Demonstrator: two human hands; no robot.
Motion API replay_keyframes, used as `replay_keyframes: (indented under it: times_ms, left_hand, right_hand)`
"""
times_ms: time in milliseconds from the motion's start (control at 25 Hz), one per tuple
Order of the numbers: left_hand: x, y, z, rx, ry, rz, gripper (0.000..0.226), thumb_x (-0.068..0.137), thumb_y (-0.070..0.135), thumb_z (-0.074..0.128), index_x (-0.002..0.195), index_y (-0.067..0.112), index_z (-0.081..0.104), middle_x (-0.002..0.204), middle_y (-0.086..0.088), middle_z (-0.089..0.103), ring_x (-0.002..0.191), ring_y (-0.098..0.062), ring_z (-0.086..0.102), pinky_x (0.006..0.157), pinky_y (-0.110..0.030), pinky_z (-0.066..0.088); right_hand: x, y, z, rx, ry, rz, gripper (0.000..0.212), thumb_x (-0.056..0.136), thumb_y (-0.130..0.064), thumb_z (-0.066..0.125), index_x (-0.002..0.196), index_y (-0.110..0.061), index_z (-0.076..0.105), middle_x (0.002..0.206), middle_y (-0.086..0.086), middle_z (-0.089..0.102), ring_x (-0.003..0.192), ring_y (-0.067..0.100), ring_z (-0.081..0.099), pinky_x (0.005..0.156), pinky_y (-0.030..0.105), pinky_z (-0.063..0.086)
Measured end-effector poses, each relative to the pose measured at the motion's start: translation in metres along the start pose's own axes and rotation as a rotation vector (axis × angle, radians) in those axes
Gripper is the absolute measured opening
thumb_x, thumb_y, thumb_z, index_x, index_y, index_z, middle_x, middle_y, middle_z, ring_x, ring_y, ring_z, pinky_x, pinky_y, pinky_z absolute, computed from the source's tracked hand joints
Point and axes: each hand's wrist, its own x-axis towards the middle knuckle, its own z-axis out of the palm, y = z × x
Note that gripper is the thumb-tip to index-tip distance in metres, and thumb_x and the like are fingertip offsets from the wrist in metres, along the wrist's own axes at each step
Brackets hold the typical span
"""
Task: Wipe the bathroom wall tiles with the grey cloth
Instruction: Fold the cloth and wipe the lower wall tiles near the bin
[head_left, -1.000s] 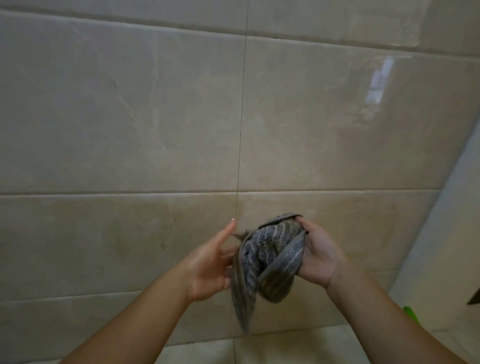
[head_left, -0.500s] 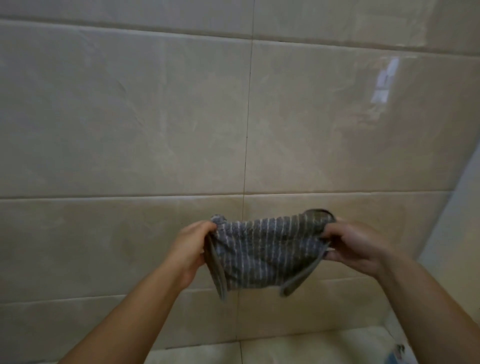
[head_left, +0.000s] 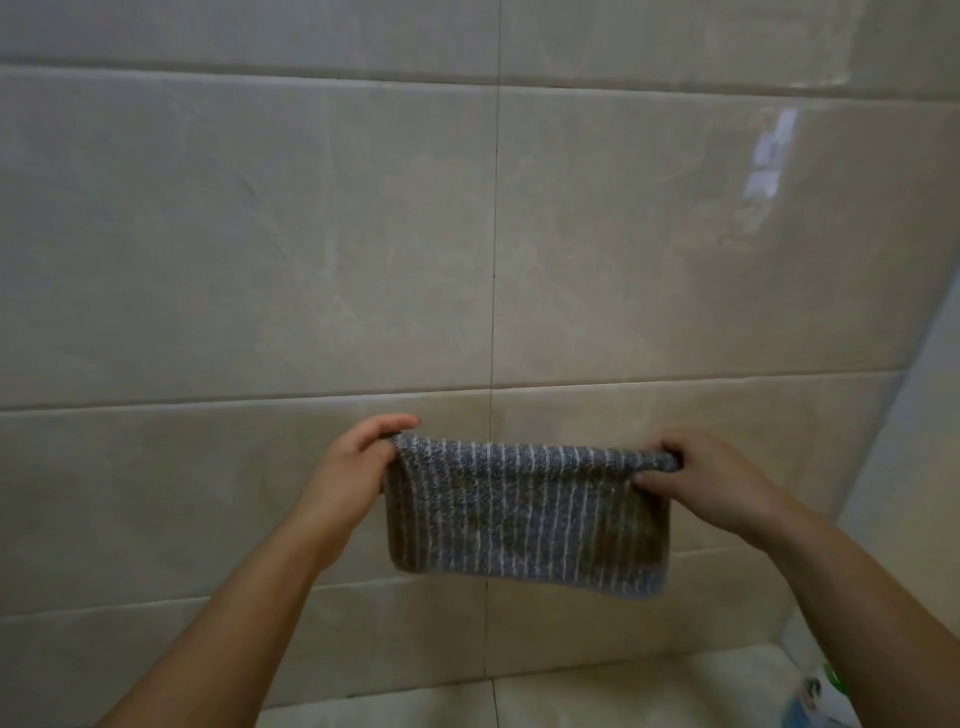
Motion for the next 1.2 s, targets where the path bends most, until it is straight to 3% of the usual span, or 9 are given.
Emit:
replay_keyframes:
  times_ms: [120,280,360,440,560,680,880,1040,1200]
  left_hand:
    - [-0.003,-0.006,0.003,0.277,-0.044,0.096,0.037,0.088,0.003,0.064,0.112,0.031,0.064,0.107,0.004,0.063,0.098,-0.011,0.061,0.083,-0.027,0.049]
    - [0.000,-0.016,0.016,0.699,0.251,0.193,0.015,0.087,0.019,0.069,0.094,0.032,0.069,0.099,0.001,0.052,0.082,-0.018,0.056,0.071,-0.028,0.038]
    - [0.000,-0.015,0.027,0.479,0.287,0.107,0.012,0.090,0.020,0.065,0.093,0.031,0.070,0.103,-0.003,0.056,0.082,-0.022,0.060,0.075,-0.031,0.047]
    - [-0.001,-0.014,0.043,-0.098,0.143,-0.103,0.015,0.095,0.013,0.060,0.100,0.023,0.070,0.098,-0.010,0.067,0.084,-0.025,0.066,0.078,-0.038,0.055]
    - [-0.013,-0.007,0.067,-0.611,-0.250,-0.403,0.030,0.089,0.014,0.065,0.118,0.005,0.065,0.102,-0.021,0.072,0.092,-0.033,0.070,0.080,-0.040,0.059]
    - [-0.027,0.000,0.073,-0.779,-0.444,-0.525,0.027,0.095,0.015,0.049,0.105,-0.008,0.060,0.083,-0.022,0.072,0.072,-0.028,0.073,0.061,-0.033,0.061]
    - [-0.031,0.012,0.069,-0.878,-0.705,-0.434,0.080,0.087,0.064,0.058,0.135,0.000,0.055,0.137,-0.028,0.053,0.126,-0.038,0.053,0.110,-0.048,0.039]
    - [-0.023,0.014,0.078,-0.427,-0.528,-0.356,0.068,0.069,0.035,0.083,0.125,0.004,0.062,0.113,-0.017,0.071,0.104,-0.029,0.069,0.093,-0.041,0.054]
    - [-0.013,0.044,0.066,-0.373,-0.556,-0.426,0.039,0.089,0.028,0.063,0.115,0.000,0.065,0.102,-0.017,0.074,0.090,-0.026,0.072,0.086,-0.037,0.054]
  right_hand:
    - [-0.005,-0.008,-0.003,0.318,-0.042,-0.016,0.019,0.077,-0.024,0.072,0.075,-0.011,0.059,0.099,0.000,0.058,0.091,0.017,0.052,0.069,0.030,0.040]
    - [-0.017,-0.026,0.001,1.036,-0.422,-0.010,0.026,0.054,-0.021,0.067,0.066,-0.014,0.045,0.068,0.005,0.041,0.061,0.015,0.044,0.052,0.028,0.039]
    - [-0.021,-0.039,0.012,1.208,-0.624,-0.022,0.022,0.059,-0.013,0.068,0.067,-0.013,0.047,0.071,0.009,0.040,0.064,0.018,0.048,0.055,0.027,0.047]
    - [-0.027,-0.052,0.024,1.295,-0.795,-0.018,0.018,0.065,-0.008,0.066,0.072,-0.011,0.050,0.077,0.013,0.045,0.072,0.022,0.054,0.064,0.030,0.053]
    - [-0.031,-0.071,0.035,1.266,-0.787,0.032,0.006,0.077,-0.006,0.059,0.074,-0.011,0.057,0.080,0.012,0.056,0.074,0.020,0.061,0.068,0.031,0.055]
    - [-0.018,-0.072,0.040,0.961,-0.323,0.099,0.014,0.092,-0.012,0.055,0.078,-0.012,0.053,0.072,0.009,0.056,0.062,0.016,0.059,0.058,0.030,0.046]
    - [0.003,-0.050,0.057,0.625,0.049,0.126,0.021,0.089,-0.028,0.062,0.089,-0.010,0.052,0.091,0.020,0.065,0.082,0.032,0.067,0.067,0.040,0.047]
    - [0.007,-0.049,0.058,0.589,0.034,0.082,0.031,0.082,-0.037,0.074,0.092,-0.013,0.057,0.095,0.009,0.067,0.087,0.023,0.066,0.074,0.042,0.055]
    - [0.008,-0.034,0.051,0.956,-0.443,0.112,0.063,0.063,-0.046,0.086,0.118,-0.023,0.066,0.120,0.009,0.065,0.107,0.020,0.062,0.083,0.035,0.052]
